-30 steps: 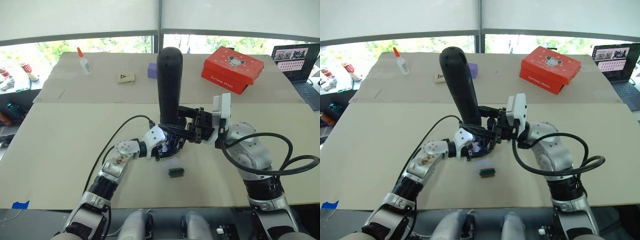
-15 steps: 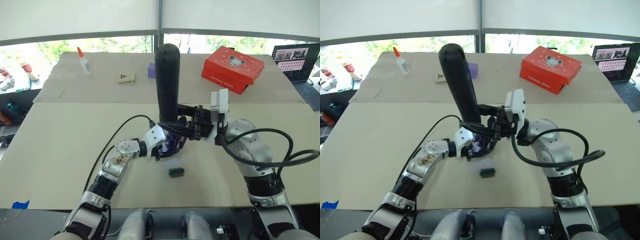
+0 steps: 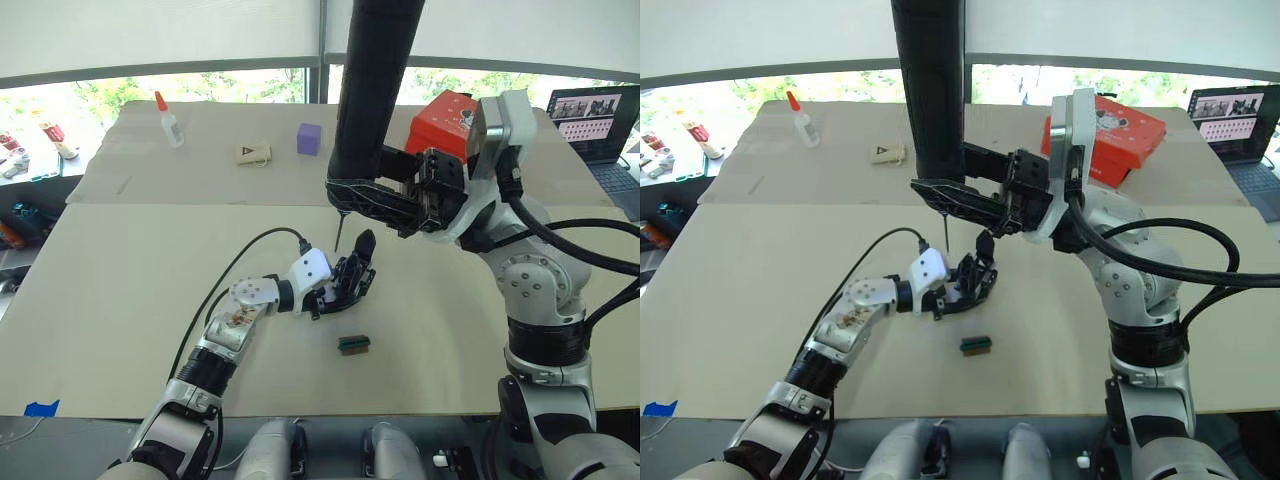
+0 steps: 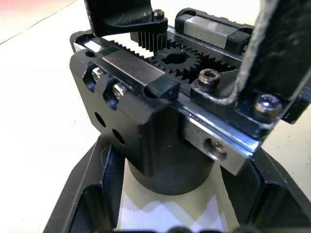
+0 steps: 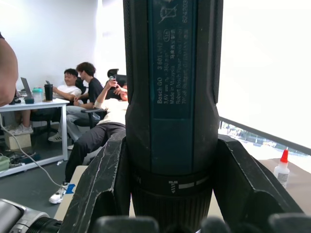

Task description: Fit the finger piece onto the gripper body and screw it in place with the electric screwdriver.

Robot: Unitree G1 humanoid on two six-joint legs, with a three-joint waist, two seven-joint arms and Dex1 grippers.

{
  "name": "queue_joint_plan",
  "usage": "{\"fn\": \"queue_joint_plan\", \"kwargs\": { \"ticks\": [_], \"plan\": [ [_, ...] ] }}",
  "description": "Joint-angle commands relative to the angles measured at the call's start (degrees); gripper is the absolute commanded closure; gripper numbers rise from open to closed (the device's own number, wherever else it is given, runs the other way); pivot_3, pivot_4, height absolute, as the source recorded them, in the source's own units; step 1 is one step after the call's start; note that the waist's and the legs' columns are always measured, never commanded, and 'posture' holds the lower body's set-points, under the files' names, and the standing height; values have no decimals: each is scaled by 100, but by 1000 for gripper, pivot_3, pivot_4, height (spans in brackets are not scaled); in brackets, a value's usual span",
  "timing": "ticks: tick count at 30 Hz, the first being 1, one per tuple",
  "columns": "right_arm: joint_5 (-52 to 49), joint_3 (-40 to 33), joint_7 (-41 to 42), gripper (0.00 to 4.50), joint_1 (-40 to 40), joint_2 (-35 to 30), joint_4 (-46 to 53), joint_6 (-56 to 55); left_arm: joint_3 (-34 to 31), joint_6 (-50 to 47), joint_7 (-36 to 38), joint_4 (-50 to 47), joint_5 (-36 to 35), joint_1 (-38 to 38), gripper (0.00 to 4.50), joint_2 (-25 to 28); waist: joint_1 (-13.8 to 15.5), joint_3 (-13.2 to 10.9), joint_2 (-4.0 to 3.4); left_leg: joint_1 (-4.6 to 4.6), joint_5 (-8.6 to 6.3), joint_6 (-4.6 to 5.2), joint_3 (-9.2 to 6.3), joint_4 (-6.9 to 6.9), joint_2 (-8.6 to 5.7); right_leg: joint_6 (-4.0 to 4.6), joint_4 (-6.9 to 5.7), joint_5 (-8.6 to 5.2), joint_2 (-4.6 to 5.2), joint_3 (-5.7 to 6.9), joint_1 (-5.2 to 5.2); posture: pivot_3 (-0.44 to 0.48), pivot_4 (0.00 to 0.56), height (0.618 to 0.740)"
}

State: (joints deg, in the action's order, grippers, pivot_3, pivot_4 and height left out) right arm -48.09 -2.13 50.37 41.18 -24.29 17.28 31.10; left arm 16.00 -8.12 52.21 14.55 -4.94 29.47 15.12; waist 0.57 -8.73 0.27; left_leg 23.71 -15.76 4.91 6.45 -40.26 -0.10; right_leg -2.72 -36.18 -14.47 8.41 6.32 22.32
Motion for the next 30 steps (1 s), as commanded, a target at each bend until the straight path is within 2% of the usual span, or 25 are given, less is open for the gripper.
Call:
{"fn": "queue_joint_plan", "kwargs": {
  "ticks": [1,3,4,10,15,17,19,22,26,30],
  "plan": [
    [-483,-337,-95,2579,93,-165,263,301,-234,-218,136,-107,-293,138,854,59,0,0,0,1,0,0,0,0,0,0,0,0,0,0,1,0,150,740],
    [-825,-436,-32,2579,122,-344,317,633,-184,-194,404,-294,-379,86,85,170,4,0,0,3,0,0,-1,3,0,0,2,0,0,1,4,0,150,740],
    [-1012,-496,-29,2579,134,-434,320,802,-180,-185,441,-371,-383,70,0,220,5,0,0,4,0,0,-1,5,-1,0,4,0,0,2,4,0,150,740],
    [-2765,-1071,-676,2579,223,-1014,-114,2204,-463,-548,810,-1051,-728,5,0,814,2,-1,2,5,0,0,-2,6,2,1,7,0,1,4,3,0,150,740],
    [-3803,-1304,-1043,2579,228,-2001,-1155,3527,-870,-946,1254,-1803,-1264,-268,0,1534,7,-2,2,4,-1,1,-4,8,2,2,10,1,4,3,1,0,150,740],
    [-3580,-1147,-1034,2579,120,-2532,-1720,4151,-956,-925,1452,-1968,-1330,-446,0,1866,11,-2,2,4,-2,3,-3,9,2,2,13,1,6,3,-1,0,150,740],
    [-3207,-938,-660,2579,-64,-3037,-2178,4632,-1090,-1013,1557,-2153,-1469,-608,0,2136,25,-2,2,4,-3,5,-3,9,1,2,15,1,8,3,-2,0,150,740],
    [-2387,-462,-261,2579,-203,-3525,-2873,4896,-1439,-1684,1699,-2694,-2069,-806,0,2556,7,-4,3,6,-5,9,-2,8,2,2,18,1,9,2,-2,0,150,740],
    [-709,828,455,2579,-194,-3924,-3644,4395,-1902,-2586,1872,-3454,-2855,-1163,0,3236,-26,-6,-2,9,-6,10,0,10,5,1,19,0,8,-7,6,0,150,740],
    [398,1663,1406,2579,123,-3881,-4421,3915,-2119,-3009,1781,-3853,-3124,-1475,0,3664,-52,-25,-33,9,-6,9,6,12,2,0,24,0,8,-17,11,0,150,740]
  ]
}}
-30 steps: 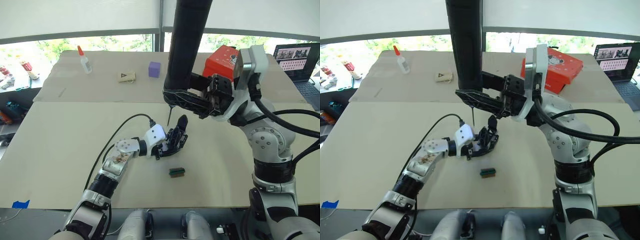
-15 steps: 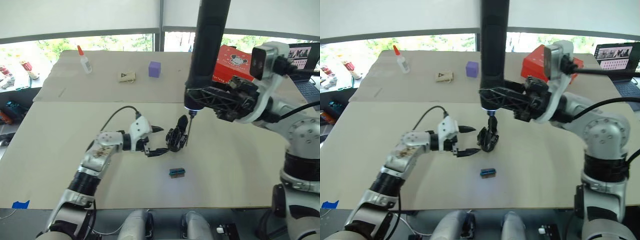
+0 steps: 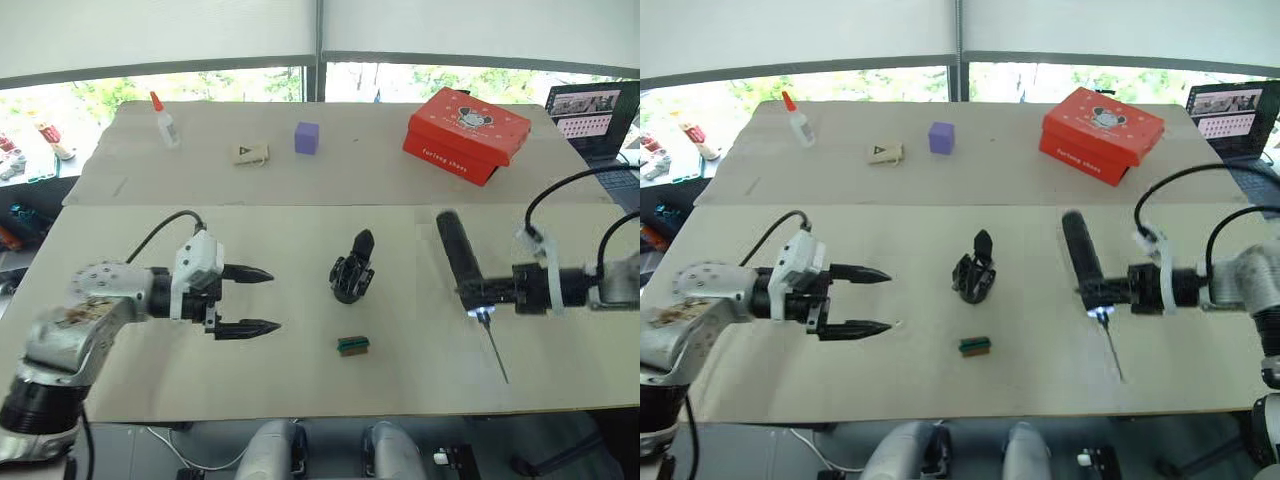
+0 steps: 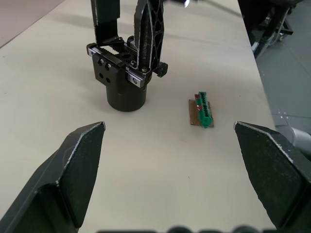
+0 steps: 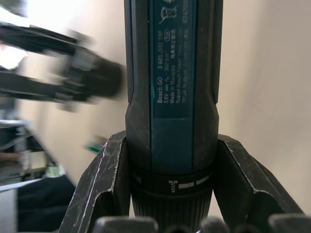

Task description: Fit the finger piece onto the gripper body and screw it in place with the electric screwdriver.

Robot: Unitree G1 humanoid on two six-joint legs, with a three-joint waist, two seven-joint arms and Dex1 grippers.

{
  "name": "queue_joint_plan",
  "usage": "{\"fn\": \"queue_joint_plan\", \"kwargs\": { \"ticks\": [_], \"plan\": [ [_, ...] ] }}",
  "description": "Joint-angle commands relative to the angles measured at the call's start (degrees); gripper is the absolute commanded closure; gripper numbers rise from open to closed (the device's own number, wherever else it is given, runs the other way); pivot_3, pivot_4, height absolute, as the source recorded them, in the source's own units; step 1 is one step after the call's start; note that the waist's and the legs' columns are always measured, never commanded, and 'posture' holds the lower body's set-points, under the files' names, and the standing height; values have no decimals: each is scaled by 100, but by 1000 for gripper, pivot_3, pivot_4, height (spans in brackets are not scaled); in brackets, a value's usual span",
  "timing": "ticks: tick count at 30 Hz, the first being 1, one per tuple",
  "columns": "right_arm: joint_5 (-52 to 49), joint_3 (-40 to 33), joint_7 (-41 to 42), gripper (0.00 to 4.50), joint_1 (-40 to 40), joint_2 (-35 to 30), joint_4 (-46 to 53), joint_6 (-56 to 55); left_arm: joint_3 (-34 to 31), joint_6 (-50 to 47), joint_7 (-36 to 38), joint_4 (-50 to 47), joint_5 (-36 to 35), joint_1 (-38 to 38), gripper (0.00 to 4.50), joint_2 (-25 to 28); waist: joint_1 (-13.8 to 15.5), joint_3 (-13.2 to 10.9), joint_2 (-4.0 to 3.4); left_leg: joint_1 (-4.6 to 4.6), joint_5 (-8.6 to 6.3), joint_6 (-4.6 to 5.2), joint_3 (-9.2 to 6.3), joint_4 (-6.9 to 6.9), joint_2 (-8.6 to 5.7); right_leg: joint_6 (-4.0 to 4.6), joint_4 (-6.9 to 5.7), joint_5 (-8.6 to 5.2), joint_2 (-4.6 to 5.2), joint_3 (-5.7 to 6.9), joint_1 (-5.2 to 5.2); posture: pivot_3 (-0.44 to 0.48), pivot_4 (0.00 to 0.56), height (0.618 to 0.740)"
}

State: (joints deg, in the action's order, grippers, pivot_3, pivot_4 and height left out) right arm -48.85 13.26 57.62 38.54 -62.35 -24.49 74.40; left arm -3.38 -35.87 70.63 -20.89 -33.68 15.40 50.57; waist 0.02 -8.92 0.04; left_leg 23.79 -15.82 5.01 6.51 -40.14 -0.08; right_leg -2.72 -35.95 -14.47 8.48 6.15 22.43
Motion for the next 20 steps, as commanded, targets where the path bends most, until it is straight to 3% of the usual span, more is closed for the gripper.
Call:
{"fn": "queue_joint_plan", "kwargs": {
  "ticks": [1,3,7,11,16,20],
  "plan": [
    [713,243,839,2579,462,-31,-433,-554,-229,-252,-110,-355,-267,-118,0,152,0,-11,-16,0,0,0,1,0,-1,0,0,0,0,-2,1,0,150,740],
    [1204,499,1309,1541,533,-29,-695,-1048,-396,-224,-187,-388,-306,-236,0,190,-4,-12,-18,0,0,-1,4,-2,0,-1,5,-1,0,-5,6,0,150,740],
    [1918,372,2232,125,596,-272,-1037,-2561,-817,-402,30,-380,-532,-587,0,605,-16,-14,-17,-1,0,-2,4,2,2,-2,6,-1,-5,-5,7,0,150,740],
    [2417,-38,2962,14,473,-515,-1406,-4408,-1301,-444,69,-364,-625,-926,0,895,-1,-18,-20,-1,0,-2,5,2,-1,-5,14,-3,-3,-5,6,0,150,740],
    [2212,-201,3488,14,191,-1171,-1818,-6393,-2423,-776,376,22,-787,-1332,0,1451,0,-25,-26,-5,1,-6,4,0,2,-5,16,-6,-4,-3,7,0,150,740],
    [2226,-519,3488,14,320,-963,-1982,-6433,-2668,-616,316,-14,-756,-1677,0,1327,-84,-26,-26,-45,0,-8,16,13,2,-5,23,-9,-2,-18,-24,0,150,740]
  ]
}}
